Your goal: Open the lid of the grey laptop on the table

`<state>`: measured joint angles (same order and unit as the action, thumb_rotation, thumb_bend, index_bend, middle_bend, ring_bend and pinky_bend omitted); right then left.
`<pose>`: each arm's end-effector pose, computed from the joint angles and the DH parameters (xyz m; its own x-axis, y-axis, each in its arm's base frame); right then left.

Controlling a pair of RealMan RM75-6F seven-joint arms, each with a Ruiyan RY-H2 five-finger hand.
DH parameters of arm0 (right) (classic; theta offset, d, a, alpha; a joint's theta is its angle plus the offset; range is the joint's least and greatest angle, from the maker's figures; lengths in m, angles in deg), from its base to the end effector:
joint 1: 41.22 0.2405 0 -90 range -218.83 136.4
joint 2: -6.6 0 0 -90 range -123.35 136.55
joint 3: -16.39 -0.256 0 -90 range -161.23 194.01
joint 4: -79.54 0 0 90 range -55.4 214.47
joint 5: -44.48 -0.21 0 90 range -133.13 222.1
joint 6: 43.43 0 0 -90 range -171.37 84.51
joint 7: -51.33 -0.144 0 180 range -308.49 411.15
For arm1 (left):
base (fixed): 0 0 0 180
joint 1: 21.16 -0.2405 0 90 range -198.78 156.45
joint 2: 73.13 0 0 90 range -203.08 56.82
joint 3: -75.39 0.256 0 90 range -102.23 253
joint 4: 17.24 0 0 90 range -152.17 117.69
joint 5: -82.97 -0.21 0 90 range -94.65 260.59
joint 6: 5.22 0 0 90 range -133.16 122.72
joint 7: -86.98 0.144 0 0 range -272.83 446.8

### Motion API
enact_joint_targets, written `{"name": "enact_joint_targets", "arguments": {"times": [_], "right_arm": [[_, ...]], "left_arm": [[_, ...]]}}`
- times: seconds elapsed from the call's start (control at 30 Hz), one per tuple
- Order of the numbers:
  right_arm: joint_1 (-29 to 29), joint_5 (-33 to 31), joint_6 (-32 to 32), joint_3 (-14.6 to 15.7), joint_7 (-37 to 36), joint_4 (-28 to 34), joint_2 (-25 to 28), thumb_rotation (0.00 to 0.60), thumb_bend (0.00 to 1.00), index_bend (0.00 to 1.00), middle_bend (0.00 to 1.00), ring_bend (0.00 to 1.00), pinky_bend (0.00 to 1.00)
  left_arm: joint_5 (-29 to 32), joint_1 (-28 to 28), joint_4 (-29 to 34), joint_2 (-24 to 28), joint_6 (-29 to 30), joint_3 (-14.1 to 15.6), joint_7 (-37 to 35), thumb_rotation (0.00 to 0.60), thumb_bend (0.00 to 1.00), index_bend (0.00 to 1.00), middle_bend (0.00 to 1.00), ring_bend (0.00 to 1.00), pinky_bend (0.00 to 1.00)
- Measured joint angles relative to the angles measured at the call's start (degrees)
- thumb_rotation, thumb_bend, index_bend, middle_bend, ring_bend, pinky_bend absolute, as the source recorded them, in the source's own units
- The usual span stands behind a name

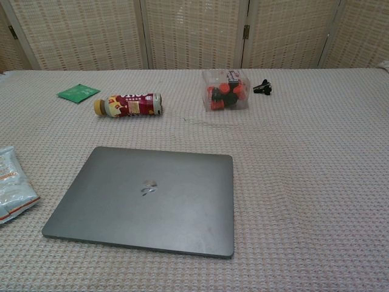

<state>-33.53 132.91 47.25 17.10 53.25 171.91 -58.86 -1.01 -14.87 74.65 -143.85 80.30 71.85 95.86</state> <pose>-0.2941 -0.1823 0.1538 0.4050 0.0532 0.9128 -0.9079 -0.0945 0.4083 -0.3001 0.1902 0.1271 0.4353 -0.0161 0.9001 0.9003 0.0003 -0.4353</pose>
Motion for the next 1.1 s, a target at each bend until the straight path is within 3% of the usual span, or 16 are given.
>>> {"name": "enact_joint_targets", "arguments": {"times": [0.3, 0.5, 0.83, 1.1], "right_arm": [[0.76, 0.23, -2.36, -1.31, -0.32, -0.12, 0.0, 0.6, 0.29, 0.0, 0.0, 0.06, 0.0], [0.71, 0.27, -2.65, -2.1, -0.23, 0.35, 0.76, 0.6, 0.29, 0.0, 0.0, 0.06, 0.0], [0.54, 0.92, -3.16, -2.73, -0.83, 0.67, 1.08, 0.6, 0.29, 0.0, 0.0, 0.06, 0.0], [0.39, 1.28, -3.69, -2.81, -1.3, 0.26, 0.88, 0.6, 0.29, 0.0, 0.0, 0.06, 0.0]], "left_arm": [[0.26, -0.33, -0.3, 0.04, -0.29, 0.36, -0.62, 0.6, 0.13, 0.06, 0.07, 0.04, 0.0], [-2.89, 1.36, -1.51, 0.39, -0.79, 0.24, -1.82, 0.6, 0.13, 0.08, 0.07, 0.04, 0.0], [-15.43, 11.39, -2.55, 2.63, -7.41, 0.97, -9.1, 0.6, 0.13, 0.09, 0.07, 0.05, 0.0], [-22.72, 20.18, -0.03, 1.17, -15.43, 2.04, -9.28, 0.6, 0.13, 0.09, 0.07, 0.05, 0.0]]}}
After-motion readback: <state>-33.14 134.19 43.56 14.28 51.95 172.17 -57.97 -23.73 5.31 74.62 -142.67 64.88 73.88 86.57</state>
